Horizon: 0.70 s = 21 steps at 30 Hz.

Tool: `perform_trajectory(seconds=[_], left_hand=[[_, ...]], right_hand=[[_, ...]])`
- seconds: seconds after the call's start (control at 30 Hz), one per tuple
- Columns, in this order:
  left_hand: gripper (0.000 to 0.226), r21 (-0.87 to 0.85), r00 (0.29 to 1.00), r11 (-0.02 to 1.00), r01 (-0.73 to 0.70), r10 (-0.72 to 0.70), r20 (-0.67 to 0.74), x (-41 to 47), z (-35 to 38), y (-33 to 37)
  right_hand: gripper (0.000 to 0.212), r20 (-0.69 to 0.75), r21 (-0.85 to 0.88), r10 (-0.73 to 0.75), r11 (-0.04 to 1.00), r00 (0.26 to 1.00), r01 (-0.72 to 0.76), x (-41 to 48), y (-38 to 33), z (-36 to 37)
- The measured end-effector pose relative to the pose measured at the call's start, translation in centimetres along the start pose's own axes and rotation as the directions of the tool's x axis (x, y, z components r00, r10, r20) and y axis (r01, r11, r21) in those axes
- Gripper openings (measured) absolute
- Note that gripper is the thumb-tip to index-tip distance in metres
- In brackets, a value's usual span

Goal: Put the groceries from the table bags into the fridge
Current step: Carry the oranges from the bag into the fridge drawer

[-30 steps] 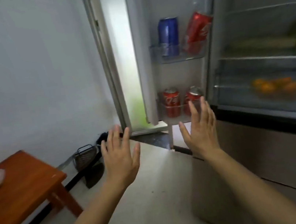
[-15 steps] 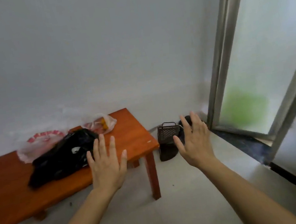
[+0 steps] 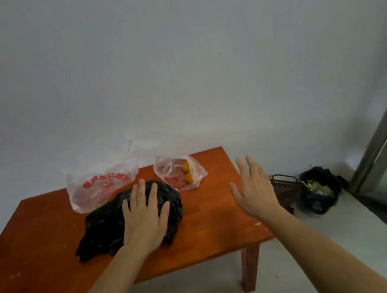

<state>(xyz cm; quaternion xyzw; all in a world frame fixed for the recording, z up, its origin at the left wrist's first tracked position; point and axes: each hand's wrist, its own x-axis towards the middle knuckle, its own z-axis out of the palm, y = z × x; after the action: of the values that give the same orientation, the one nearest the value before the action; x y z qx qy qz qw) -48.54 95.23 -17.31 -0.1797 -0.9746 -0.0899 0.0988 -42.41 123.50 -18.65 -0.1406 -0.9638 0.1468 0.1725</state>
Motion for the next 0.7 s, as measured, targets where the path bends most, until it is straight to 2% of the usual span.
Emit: perform_trajectory(seconds=[0.1,0.2,0.43,0.6,0.7], left_hand=[[0.084,-0.034,0.999,0.999,0.018,-0.017,0.027,3.9,1.8,-1.6],[0.083,-0.045,0.998,0.999,0.009,-0.006,0.062,8.7,4.2,-3.4],[0.082,-0.069,0.985,0.991,-0.117,0.125,0.120,22.7,9.1,-9.3],[0.101,-0.096,0.952,0.976,-0.194,0.211,0.221,30.0,12.5,-13.0],[0.089,-0.138,0.931,0.970,-0.200,0.232,0.283,32.6,15.0,-14.0]], right_hand=[[0.069,0.069,-0.012,-0.053,0.998,0.996,0.054,4.5,-1.7,2.6],[0.068,0.105,-0.028,-0.063,0.997,0.992,0.066,8.9,-2.9,5.8],[0.068,0.193,-0.096,0.050,0.995,0.980,-0.032,20.1,-5.0,12.2],[0.059,0.243,-0.106,0.102,0.991,0.965,-0.078,25.8,-7.6,16.3],[0.049,0.317,-0.092,0.086,0.994,0.944,-0.060,27.9,-8.6,20.0]])
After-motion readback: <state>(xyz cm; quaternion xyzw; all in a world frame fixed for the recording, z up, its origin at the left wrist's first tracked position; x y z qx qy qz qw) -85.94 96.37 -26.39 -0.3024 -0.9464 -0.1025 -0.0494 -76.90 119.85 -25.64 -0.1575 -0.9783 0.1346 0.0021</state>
